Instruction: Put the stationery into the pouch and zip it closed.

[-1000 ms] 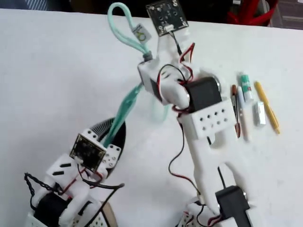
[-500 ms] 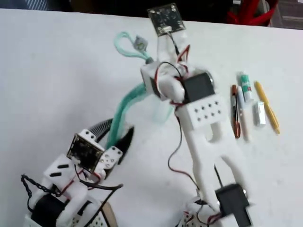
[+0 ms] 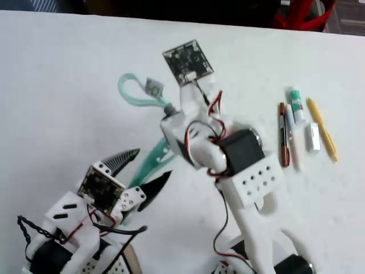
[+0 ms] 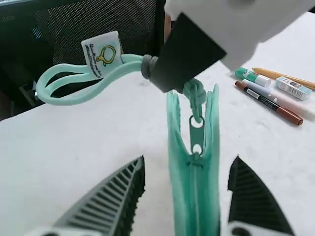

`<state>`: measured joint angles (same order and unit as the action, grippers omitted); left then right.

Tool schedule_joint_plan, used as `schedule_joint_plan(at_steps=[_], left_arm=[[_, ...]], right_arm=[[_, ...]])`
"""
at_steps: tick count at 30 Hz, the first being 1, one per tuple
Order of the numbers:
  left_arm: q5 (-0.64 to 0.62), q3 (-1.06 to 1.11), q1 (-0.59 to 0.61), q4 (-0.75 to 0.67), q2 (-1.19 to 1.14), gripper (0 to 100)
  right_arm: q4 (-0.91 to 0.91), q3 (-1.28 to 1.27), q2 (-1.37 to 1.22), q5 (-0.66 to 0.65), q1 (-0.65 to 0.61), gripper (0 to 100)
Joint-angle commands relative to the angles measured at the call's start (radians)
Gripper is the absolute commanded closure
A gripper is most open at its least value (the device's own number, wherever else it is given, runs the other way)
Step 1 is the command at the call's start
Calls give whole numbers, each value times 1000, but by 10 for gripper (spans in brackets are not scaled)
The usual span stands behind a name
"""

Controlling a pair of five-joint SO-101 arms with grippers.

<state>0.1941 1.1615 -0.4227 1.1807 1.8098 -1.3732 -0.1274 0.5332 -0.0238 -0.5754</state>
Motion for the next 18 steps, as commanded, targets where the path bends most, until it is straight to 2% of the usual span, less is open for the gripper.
schedule_joint_plan(at_steps=[1,6,11,18], left_arm=[[92,-48,1,17,-8,735],[138,-48,-8,54,-8,814],[209,-46,-8,52,-8,987],[230,21,-1,81,-8,977]], right_arm=[[22,-31,90,12,-64,981],[68,-84,133,12,-90,981],[76,-95,140,9,-88,981],[162,-126,131,3,56,981]])
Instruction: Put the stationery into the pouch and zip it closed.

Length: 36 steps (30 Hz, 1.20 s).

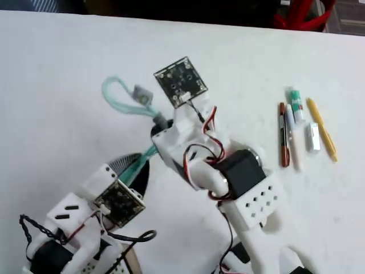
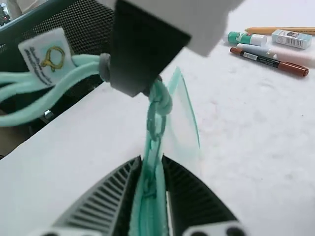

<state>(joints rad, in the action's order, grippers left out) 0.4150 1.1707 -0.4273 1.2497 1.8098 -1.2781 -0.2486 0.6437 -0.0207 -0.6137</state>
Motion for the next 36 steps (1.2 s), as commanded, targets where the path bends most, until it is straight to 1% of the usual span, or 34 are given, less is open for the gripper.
schedule_joint_plan(at_steps=[1,9,12,15,16,18,20,22,24,26,28,31,33,36], left_arm=[[11,18,4,12,-8,977],[11,23,4,11,-8,977],[11,23,4,11,-8,976],[5,21,4,11,-8,964],[3,21,4,12,-8,941],[0,21,7,43,-8,860],[-54,18,38,81,-8,784],[-103,18,91,83,-8,748],[-68,18,130,81,-8,745],[-14,25,137,83,-8,745],[-5,26,137,78,-8,745],[-5,25,134,34,-8,741],[-6,25,91,21,-8,740],[-25,25,-24,18,-8,740]], right_arm=[[94,-20,22,0,120,981],[311,-187,22,0,271,981],[343,-219,25,0,298,981],[332,-226,33,9,291,981],[325,-221,33,9,282,981],[320,-221,33,9,272,981],[318,-224,33,9,266,981],[320,-226,33,9,266,981],[323,-224,33,9,266,981],[326,-221,33,11,266,981],[328,-219,33,11,236,981],[326,-221,33,11,173,981],[335,-216,33,11,140,981],[338,-186,25,11,114,981]])
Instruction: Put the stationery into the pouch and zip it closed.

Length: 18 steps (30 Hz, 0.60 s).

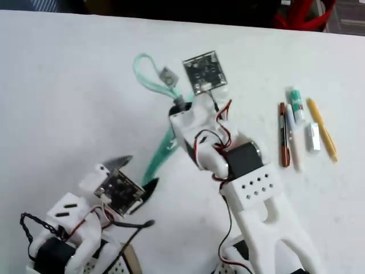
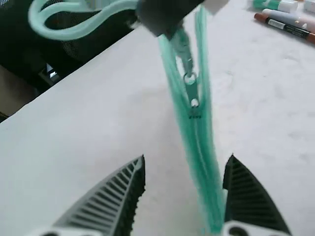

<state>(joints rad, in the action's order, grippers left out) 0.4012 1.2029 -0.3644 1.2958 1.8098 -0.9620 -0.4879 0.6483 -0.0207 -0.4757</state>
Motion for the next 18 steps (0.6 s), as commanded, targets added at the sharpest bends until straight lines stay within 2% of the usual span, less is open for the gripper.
schedule_joint_plan(at_steps=[1,5,10,13,16,18], left_arm=[[-32,-8,-120,-29,-8,740],[-61,-6,-166,-58,-8,740],[-61,160,-159,-241,-15,745],[-69,245,-68,-348,-13,745],[-147,213,31,-347,-8,745],[-180,153,53,-290,-8,740]], right_arm=[[22,63,19,11,-30,981],[24,78,18,11,-39,981],[19,74,19,54,-39,981],[12,72,25,54,-39,981],[4,72,27,52,-39,981],[5,72,19,51,-39,981]])
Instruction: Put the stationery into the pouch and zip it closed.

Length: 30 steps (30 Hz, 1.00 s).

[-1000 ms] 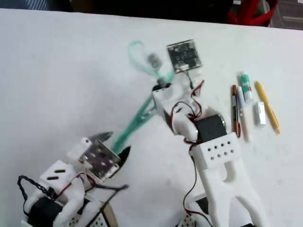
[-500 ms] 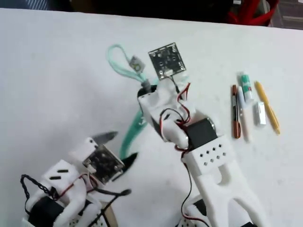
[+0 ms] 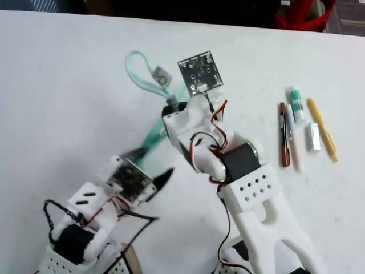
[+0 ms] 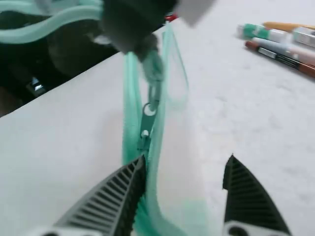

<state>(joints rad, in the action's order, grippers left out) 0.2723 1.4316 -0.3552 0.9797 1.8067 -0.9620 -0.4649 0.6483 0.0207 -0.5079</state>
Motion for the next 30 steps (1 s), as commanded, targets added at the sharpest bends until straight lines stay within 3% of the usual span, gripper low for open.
schedule_joint_plan(at_steps=[1,6,13,19,23,26,30], left_arm=[[-54,-109,35,64,-5,740],[-49,-276,-19,206,-4,740],[-49,-78,-27,15,-7,718],[-12,-8,-27,-28,-10,714],[20,100,-27,-129,-10,719],[2,124,-28,-178,-7,795],[15,123,-79,-199,-7,985]], right_arm=[[7,49,18,9,-7,981],[7,49,21,9,-7,981],[7,49,19,11,-13,981],[10,48,18,11,-51,981],[5,48,18,12,-44,981],[12,32,18,11,-44,981],[56,-11,18,9,-44,981]])
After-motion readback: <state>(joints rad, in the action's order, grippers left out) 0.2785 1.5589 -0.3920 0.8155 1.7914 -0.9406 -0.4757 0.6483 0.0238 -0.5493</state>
